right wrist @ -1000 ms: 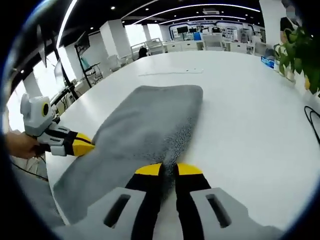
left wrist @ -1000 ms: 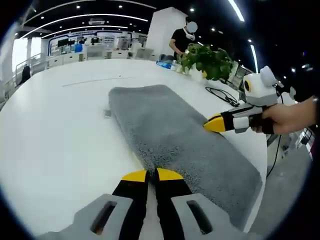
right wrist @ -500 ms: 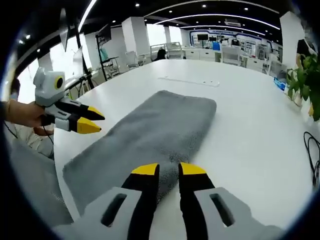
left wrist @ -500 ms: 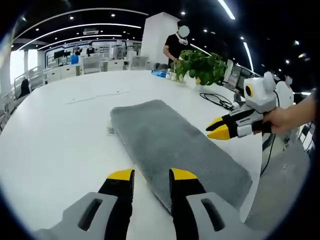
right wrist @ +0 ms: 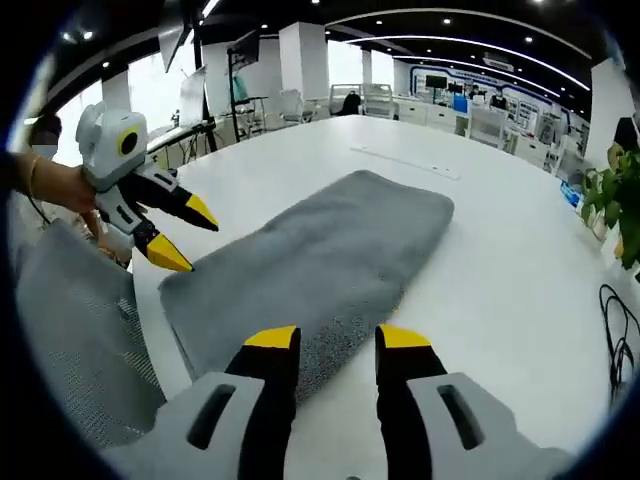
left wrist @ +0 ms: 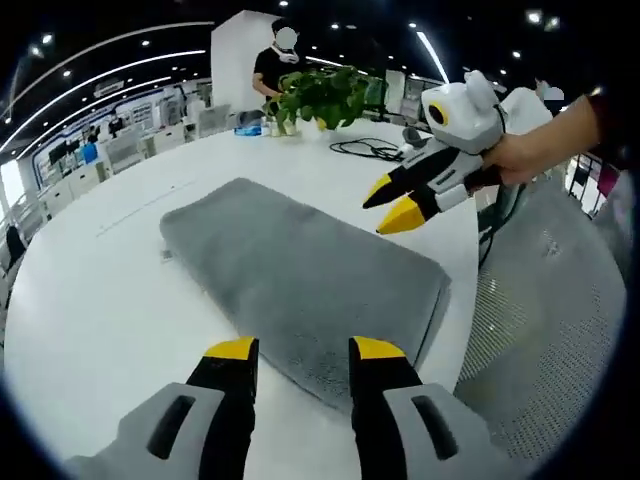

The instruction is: Fold the towel on the table until its edges align and the towel forms a compact rectangular stack.

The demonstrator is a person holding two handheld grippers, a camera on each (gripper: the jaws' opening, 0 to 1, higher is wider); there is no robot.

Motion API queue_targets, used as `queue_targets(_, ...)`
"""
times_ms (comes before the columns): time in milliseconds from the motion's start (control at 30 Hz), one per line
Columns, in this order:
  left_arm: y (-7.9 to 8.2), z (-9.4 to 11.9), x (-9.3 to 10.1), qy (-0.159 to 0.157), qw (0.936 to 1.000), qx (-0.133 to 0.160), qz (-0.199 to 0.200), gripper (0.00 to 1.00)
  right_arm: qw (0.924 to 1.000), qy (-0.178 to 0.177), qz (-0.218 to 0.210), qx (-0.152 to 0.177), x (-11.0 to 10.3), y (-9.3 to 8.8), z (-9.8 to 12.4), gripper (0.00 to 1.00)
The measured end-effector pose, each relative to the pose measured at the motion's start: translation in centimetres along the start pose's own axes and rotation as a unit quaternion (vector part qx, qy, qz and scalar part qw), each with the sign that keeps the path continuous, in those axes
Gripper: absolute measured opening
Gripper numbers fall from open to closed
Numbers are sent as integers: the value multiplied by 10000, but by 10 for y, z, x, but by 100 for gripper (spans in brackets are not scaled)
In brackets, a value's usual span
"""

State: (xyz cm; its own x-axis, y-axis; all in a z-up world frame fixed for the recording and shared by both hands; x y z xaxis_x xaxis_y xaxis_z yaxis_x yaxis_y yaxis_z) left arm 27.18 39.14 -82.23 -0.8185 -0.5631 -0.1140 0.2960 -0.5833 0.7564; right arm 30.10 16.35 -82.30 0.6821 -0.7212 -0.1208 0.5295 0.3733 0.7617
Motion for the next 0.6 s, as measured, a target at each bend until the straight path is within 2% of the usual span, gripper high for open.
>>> queue_targets(100,3,0,14,-239,9991,14,-346,38,9997,123,143,-123,-9,-8,3,29)
queue_targets(267,3,-1,30,-587,9964,13,-609,38,9977,510,372,-227,-30,-16,6,29)
queue_targets(333,1,-1,35,-700,9943,-73,-801,36,9951,679,660,-286,-41,-17,8,29)
queue_targets(433,-3,-2,41,-745,9911,-158,-1093,23,9904,922,962,-362,-54,-21,10,28)
queue_targets(600,-10,-9,50,-963,9867,-317,-1271,26,9841,1059,1317,-543,-65,-33,6,27)
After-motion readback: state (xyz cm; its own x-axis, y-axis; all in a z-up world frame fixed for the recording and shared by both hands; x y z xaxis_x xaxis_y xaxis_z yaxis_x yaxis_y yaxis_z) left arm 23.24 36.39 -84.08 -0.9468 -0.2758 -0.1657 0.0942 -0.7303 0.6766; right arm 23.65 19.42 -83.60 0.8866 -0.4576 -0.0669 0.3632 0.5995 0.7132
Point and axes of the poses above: the point that each gripper's makers call its tool centre point, and the gripper's own axes: z roughly backward along the fingers, x roughly to its right, y roughly out of its top, the point moved 8 cm from there along z, roughly backward along the fingers, and after that the axes turned 7 degrees about -z, right-handed, at the moved point
